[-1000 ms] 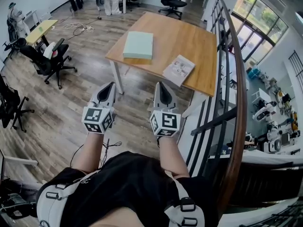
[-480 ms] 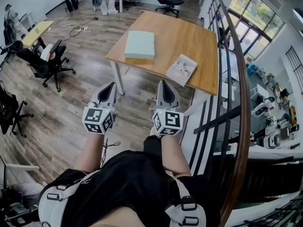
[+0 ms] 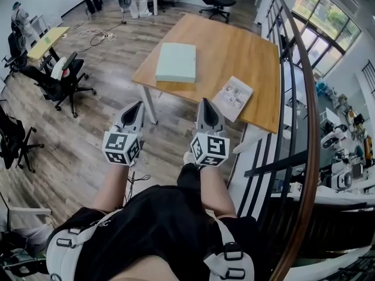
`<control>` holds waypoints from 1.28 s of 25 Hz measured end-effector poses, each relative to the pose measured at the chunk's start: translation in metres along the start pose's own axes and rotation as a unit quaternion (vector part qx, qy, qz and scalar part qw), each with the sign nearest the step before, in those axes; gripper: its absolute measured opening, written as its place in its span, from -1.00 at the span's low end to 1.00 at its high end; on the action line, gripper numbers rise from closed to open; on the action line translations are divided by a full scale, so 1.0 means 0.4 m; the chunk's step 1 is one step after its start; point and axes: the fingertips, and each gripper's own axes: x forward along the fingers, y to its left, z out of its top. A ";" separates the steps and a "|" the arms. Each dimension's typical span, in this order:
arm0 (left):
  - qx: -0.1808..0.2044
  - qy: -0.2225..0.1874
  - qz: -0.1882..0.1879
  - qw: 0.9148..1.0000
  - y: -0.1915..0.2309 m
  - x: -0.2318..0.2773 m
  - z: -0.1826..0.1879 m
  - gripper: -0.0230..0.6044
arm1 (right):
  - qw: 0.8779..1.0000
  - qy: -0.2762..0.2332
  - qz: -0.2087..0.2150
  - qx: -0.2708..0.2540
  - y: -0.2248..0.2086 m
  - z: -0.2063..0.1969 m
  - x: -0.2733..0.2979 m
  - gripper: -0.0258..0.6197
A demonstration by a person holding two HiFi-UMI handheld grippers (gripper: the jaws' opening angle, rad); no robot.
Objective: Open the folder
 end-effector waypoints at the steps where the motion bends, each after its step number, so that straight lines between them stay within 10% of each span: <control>1: 0.000 0.002 0.002 1.000 0.010 0.032 -0.003 -0.92 | 1.000 0.001 0.001 0.000 -0.016 -0.008 0.030 -0.90; 18: -0.016 0.045 0.030 0.998 0.114 0.620 -0.038 -0.92 | 0.997 0.061 0.052 0.018 -0.321 -0.144 0.550 -0.90; 32: -0.013 0.102 0.056 0.993 0.247 0.854 -0.135 -0.92 | 0.986 0.138 0.089 0.029 -0.403 -0.314 0.831 -0.90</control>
